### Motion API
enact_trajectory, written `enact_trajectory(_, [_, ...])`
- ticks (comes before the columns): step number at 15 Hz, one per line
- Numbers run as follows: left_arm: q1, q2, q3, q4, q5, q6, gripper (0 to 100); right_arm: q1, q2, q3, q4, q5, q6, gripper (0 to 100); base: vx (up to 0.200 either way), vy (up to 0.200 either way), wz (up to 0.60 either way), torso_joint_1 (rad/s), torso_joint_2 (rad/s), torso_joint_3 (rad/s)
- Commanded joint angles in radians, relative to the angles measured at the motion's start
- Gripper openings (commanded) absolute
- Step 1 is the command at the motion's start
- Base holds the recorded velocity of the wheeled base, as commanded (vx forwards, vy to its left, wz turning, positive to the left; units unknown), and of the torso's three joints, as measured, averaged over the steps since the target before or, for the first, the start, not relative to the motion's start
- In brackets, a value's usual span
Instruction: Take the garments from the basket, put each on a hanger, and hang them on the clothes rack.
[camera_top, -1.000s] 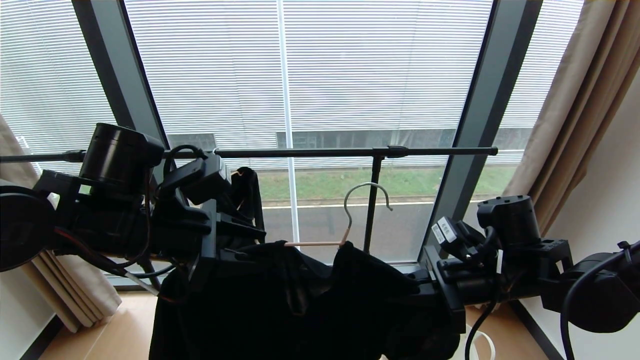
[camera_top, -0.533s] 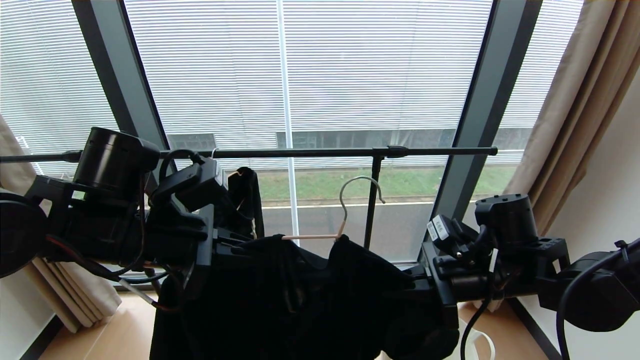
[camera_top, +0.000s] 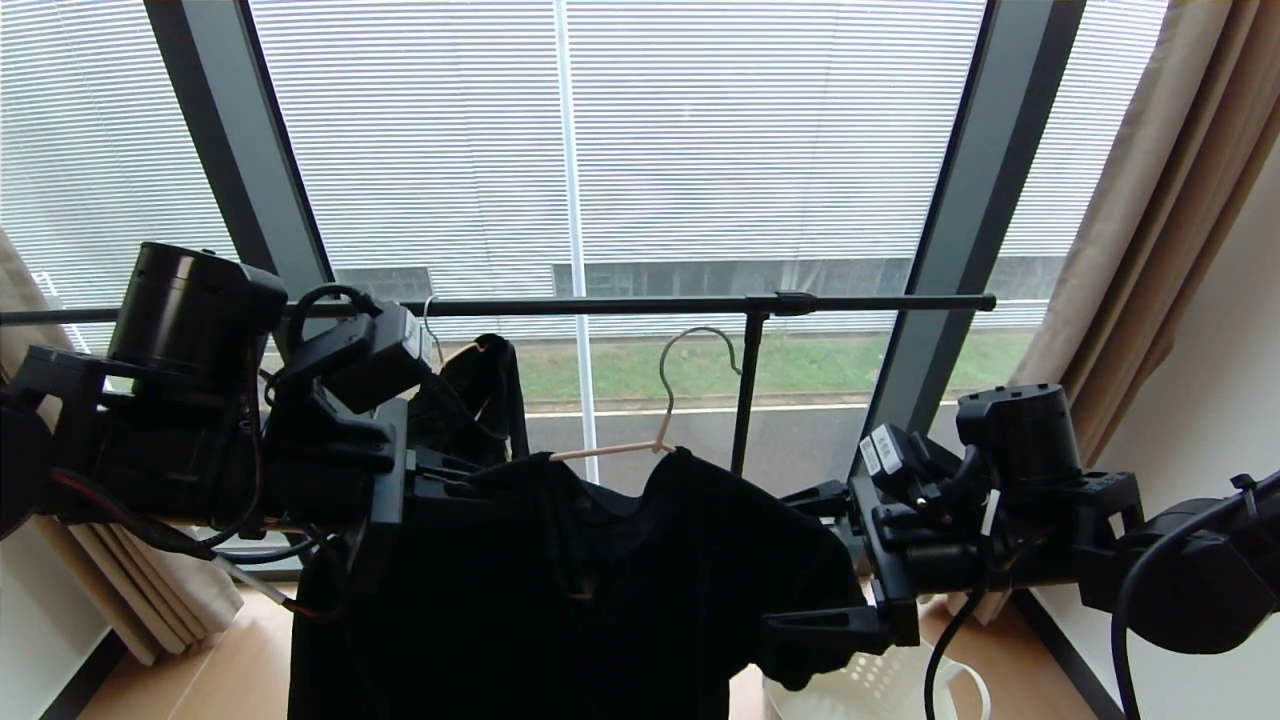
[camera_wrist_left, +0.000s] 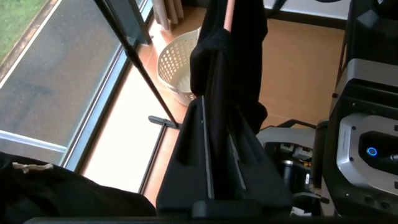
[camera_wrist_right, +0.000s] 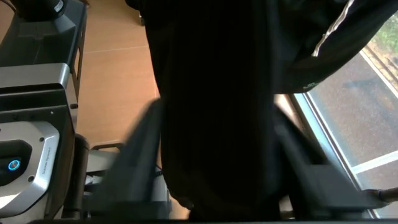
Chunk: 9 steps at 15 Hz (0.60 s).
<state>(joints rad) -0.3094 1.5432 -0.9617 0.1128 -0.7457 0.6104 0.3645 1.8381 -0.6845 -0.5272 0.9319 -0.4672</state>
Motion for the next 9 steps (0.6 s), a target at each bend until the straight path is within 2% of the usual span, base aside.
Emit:
enact_trajectory(1, [0.015, -0.037, 0.011, 0.001, -0.001, 0.000, 0, -0.032, -0.005, -0.007, -0.002, 0.002, -0.001, 100, 0.000, 0.000, 0.00, 0.000, 0.00, 0.000])
enact_trajectory(4, [0.019, -0.095, 0.037, 0.001, -0.003, -0.003, 0, -0.068, -0.002, -0.023, 0.000, 0.007, -0.001, 100, 0.000, 0.000, 0.00, 0.000, 0.00, 0.000])
enact_trajectory(9, [0.059, -0.169, 0.067, -0.001, -0.003, -0.003, 0, -0.082, 0.044, -0.035, -0.002, 0.004, -0.007, 100, 0.000, 0.000, 0.00, 0.000, 0.00, 0.000])
